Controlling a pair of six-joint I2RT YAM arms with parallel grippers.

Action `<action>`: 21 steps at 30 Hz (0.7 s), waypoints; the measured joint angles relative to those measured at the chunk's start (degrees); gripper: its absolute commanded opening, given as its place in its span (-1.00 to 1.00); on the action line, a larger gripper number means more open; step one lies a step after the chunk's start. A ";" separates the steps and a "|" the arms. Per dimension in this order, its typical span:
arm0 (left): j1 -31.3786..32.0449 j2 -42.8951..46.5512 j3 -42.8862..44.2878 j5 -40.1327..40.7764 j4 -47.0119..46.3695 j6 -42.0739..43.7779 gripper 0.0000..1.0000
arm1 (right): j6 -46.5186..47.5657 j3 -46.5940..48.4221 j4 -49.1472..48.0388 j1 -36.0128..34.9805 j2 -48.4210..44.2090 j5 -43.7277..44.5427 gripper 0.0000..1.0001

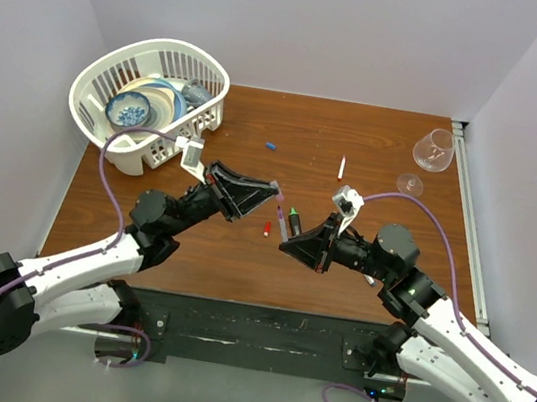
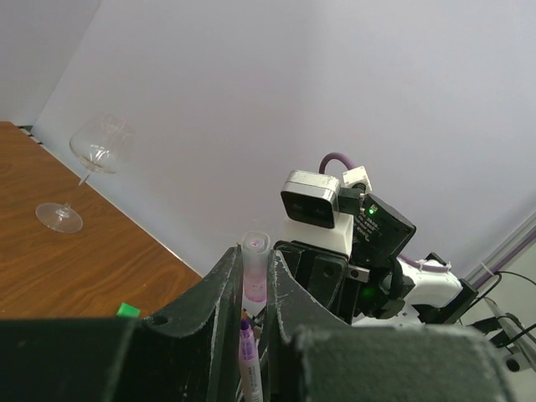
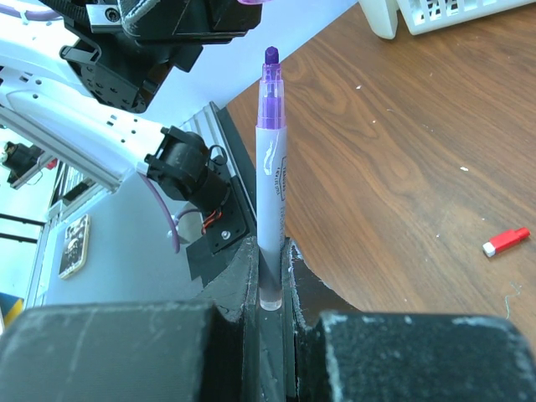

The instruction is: Insert the pens into the pen caps

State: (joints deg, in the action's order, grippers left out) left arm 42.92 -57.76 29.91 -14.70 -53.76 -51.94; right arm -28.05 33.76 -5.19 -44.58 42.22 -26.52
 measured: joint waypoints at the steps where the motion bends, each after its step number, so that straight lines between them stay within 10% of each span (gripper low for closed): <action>1: 0.00 0.11 0.00 0.00 0.17 0.11 -1.00 | 0.00 0.00 0.00 0.00 0.00 0.00 -1.00; 21: -0.02 0.48 -0.26 -0.11 2.10 0.52 -1.00 | -0.02 0.31 -0.02 0.00 -0.09 0.02 -1.00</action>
State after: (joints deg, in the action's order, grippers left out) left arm 42.89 -57.28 29.65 -14.81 -51.66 -51.42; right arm -28.08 34.06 -5.21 -44.58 42.13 -26.50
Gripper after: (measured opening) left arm 0.183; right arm 0.078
